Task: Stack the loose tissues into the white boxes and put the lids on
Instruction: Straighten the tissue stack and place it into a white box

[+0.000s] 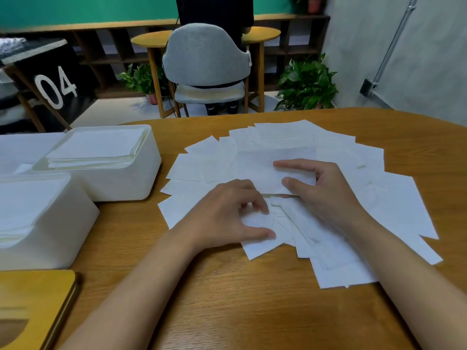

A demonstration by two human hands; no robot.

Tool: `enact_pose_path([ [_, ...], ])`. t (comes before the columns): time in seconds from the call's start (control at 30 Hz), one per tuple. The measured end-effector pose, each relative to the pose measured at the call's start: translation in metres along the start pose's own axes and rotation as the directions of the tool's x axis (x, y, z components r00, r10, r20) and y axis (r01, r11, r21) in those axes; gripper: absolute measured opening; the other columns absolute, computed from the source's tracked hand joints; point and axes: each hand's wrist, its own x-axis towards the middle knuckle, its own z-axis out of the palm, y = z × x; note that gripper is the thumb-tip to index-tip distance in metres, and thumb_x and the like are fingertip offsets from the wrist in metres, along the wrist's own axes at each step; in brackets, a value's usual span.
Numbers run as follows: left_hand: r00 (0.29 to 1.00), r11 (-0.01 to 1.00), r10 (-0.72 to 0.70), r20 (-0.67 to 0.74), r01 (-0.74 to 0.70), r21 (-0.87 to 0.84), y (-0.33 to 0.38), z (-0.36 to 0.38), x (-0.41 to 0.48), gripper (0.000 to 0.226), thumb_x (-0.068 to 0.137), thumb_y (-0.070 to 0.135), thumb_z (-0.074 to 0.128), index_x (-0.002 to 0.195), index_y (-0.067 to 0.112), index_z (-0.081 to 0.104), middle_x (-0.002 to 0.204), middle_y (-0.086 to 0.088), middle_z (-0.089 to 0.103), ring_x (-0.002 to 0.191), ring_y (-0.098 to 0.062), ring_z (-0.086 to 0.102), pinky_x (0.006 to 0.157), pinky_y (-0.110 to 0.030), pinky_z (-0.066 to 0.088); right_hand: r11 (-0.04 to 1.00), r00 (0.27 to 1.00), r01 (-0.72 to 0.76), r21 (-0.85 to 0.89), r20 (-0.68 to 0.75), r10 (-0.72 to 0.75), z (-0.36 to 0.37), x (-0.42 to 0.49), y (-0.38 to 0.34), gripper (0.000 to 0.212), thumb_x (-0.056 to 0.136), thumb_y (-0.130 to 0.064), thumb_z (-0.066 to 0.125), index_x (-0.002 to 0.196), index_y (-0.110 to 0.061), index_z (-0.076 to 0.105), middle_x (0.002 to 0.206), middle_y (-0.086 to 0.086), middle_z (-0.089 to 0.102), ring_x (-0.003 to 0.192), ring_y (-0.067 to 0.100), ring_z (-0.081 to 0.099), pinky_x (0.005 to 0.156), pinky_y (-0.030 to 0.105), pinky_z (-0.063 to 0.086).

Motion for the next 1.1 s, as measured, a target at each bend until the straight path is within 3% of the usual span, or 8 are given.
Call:
enact_pose_path([
  [0.2, 1.0, 1.0, -0.013, 0.024, 0.012, 0.006, 0.001, -0.008, 0.0, 0.024, 0.085, 0.047, 0.083, 0.102, 0.031, 0.081, 0.106, 0.018, 0.07, 0.103, -0.004, 0.063, 0.086, -0.029, 0.052, 1.0, 1.0, -0.004, -0.019, -0.005, 0.004, 0.001, 0.0, 0.003, 0.034, 0.095, -0.009, 0.072, 0.114, -0.036, 0.08, 0.121, -0.021, 0.074, 0.121, -0.003, 0.063, 0.111, 0.036, 0.05],
  [0.43, 1.0, 1.0, -0.011, 0.017, 0.011, 0.001, 0.004, -0.008, 0.0, 0.004, 0.092, 0.029, 0.078, 0.091, 0.025, 0.078, 0.097, 0.015, 0.071, 0.095, -0.005, 0.066, 0.083, -0.034, 0.054, 1.0, 1.0, 0.014, -0.021, 0.01, -0.014, 0.002, 0.0, -0.001, 0.034, 0.096, -0.011, 0.072, 0.117, -0.036, 0.078, 0.123, -0.025, 0.071, 0.122, -0.011, 0.059, 0.11, 0.02, 0.046],
  [0.57, 0.99, 0.986, -0.07, -0.125, 0.05, -0.159, 0.011, -0.013, -0.001, 0.002, 0.09, 0.021, 0.078, 0.092, 0.022, 0.077, 0.091, 0.014, 0.076, 0.095, -0.005, 0.07, 0.083, -0.02, 0.052, 0.994, 0.994, 0.111, -0.017, 0.021, -0.11, 0.0, -0.002, -0.004, 0.039, 0.094, -0.009, 0.075, 0.124, -0.033, 0.076, 0.129, -0.022, 0.07, 0.127, -0.008, 0.057, 0.111, 0.019, 0.044],
  [0.7, 0.965, 0.945, -0.141, -0.221, 0.065, -0.32, 0.014, -0.019, -0.001, 0.005, 0.092, 0.013, 0.075, 0.092, 0.018, 0.076, 0.091, 0.011, 0.076, 0.095, -0.011, 0.072, 0.089, -0.025, 0.057, 0.981, 0.977, 0.192, -0.035, 0.1, -0.188, 0.001, -0.006, -0.003, 0.049, 0.089, -0.006, 0.079, 0.131, -0.03, 0.072, 0.132, -0.016, 0.07, 0.128, 0.0, 0.06, 0.108, 0.027, 0.05],
  [0.87, 0.94, 0.912, -0.171, -0.295, 0.038, -0.408, 0.014, -0.023, 0.0, 0.004, 0.093, 0.011, 0.076, 0.092, 0.014, 0.075, 0.089, 0.007, 0.075, 0.09, -0.013, 0.073, 0.084, -0.027, 0.058, 0.928, 0.955, 0.291, -0.232, 0.138, -0.264, 0.006, -0.01, -0.003, 0.038, 0.084, -0.023, 0.088, 0.119, -0.035, 0.077, 0.112, -0.017, 0.076, 0.106, 0.003, 0.069, 0.089, 0.019, 0.051],
  [0.93, 0.942, 0.898, -0.157, -0.298, 0.01, -0.44, 0.017, -0.023, 0.0, 0.002, 0.094, 0.016, 0.077, 0.094, 0.014, 0.076, 0.091, 0.006, 0.076, 0.091, -0.016, 0.074, 0.084, -0.027, 0.059, 0.908, 0.942, 0.335, -0.252, 0.085, -0.324, 0.012, -0.01, -0.002, 0.024, 0.085, -0.033, 0.086, 0.108, -0.03, 0.081, 0.096, -0.012, 0.079, 0.088, 0.01, 0.072, 0.079, 0.033, 0.055],
  [1.0, 0.943, 0.9, -0.142, -0.302, -0.004, -0.436, 0.02, -0.023, -0.001, 0.013, 0.094, 0.029, 0.077, 0.101, 0.018, 0.076, 0.097, 0.008, 0.076, 0.096, -0.015, 0.073, 0.083, -0.025, 0.057, 0.929, 0.944, 0.325, -0.179, 0.01, -0.329, 0.017, -0.01, 0.001, 0.017, 0.086, -0.034, 0.084, 0.099, -0.023, 0.084, 0.088, -0.008, 0.079, 0.083, 0.014, 0.074, 0.078, 0.04, 0.057],
  [1.1, 0.934, 0.896, -0.184, -0.305, 0.032, -0.443, 0.018, -0.024, -0.001, 0.037, 0.085, 0.041, 0.082, 0.117, 0.025, 0.071, 0.113, 0.013, 0.073, 0.107, -0.012, 0.07, 0.086, -0.026, 0.058, 0.978, 0.978, 0.189, 0.087, -0.102, -0.18, 0.015, -0.008, -0.003, 0.007, 0.083, -0.016, 0.087, 0.089, -0.015, 0.082, 0.089, -0.003, 0.08, 0.09, 0.015, 0.076, 0.085, 0.031, 0.06],
])
